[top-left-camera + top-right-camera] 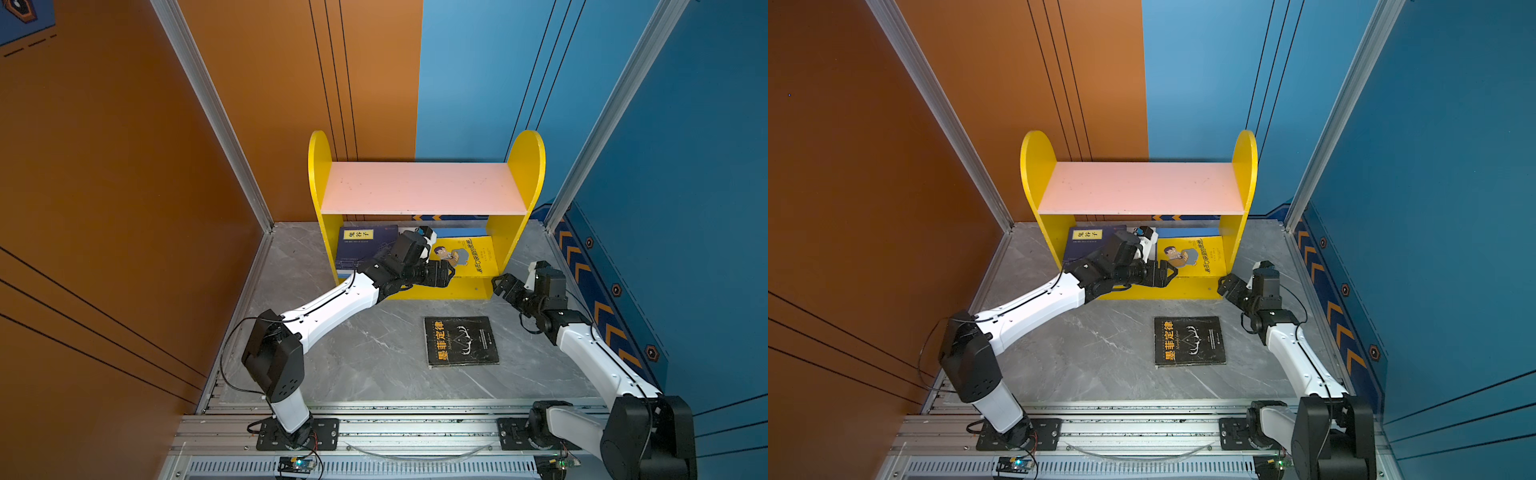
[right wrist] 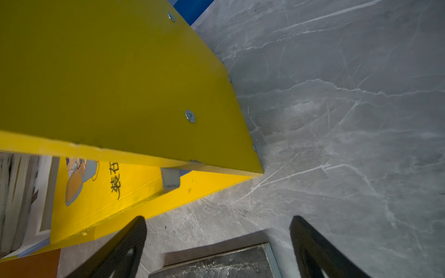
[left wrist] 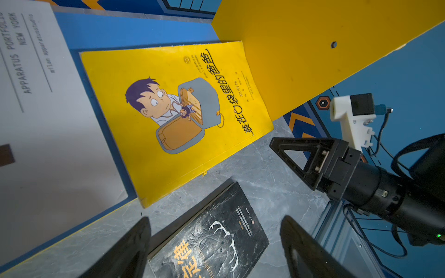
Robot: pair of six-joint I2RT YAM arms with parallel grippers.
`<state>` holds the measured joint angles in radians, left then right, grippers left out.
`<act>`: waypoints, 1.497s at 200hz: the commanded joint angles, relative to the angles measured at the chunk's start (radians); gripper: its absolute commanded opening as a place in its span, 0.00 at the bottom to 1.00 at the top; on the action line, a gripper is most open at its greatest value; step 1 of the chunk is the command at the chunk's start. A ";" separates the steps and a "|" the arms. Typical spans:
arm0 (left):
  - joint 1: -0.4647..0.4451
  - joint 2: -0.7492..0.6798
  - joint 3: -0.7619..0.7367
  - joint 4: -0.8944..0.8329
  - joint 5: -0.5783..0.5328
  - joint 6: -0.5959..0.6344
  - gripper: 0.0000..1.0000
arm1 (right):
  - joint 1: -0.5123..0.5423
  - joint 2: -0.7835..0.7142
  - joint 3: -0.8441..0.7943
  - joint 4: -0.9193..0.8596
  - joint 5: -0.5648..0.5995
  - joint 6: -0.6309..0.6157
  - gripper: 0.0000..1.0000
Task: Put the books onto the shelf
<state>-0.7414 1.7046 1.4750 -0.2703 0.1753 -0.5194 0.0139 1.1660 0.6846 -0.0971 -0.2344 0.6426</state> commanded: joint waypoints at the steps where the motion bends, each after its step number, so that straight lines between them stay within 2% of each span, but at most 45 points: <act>1: 0.008 -0.021 0.001 -0.022 0.058 0.013 0.85 | 0.011 0.003 0.036 -0.021 -0.010 -0.017 0.95; 19: 0.004 0.001 0.008 -0.023 0.092 -0.004 0.85 | 0.011 -0.001 0.044 -0.036 -0.003 -0.026 0.95; 81: -0.029 0.086 0.052 -0.028 0.102 -0.050 0.85 | 0.015 0.066 0.070 -0.034 -0.017 -0.022 0.94; 114: -0.040 0.140 0.088 -0.031 0.092 -0.052 0.85 | 0.017 0.055 0.070 -0.036 -0.007 -0.020 0.94; 116: -0.041 0.143 0.092 -0.033 0.092 -0.051 0.89 | 0.017 0.054 0.070 -0.037 -0.007 -0.021 0.94; 120: -0.041 0.151 0.099 -0.036 0.089 -0.050 0.90 | 0.017 0.052 0.070 -0.040 -0.004 -0.021 0.94; 164: -0.035 0.216 0.151 -0.043 0.079 -0.053 0.90 | 0.015 0.048 0.074 -0.045 0.006 -0.023 0.95; 299: -0.013 0.260 0.178 -0.004 0.069 -0.080 0.92 | 0.011 0.132 0.100 -0.001 0.024 -0.010 0.94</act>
<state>-0.7692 1.9438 1.6142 -0.2958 0.2474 -0.5957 0.0246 1.2873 0.7521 -0.1192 -0.2302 0.6277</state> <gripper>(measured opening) 0.917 0.940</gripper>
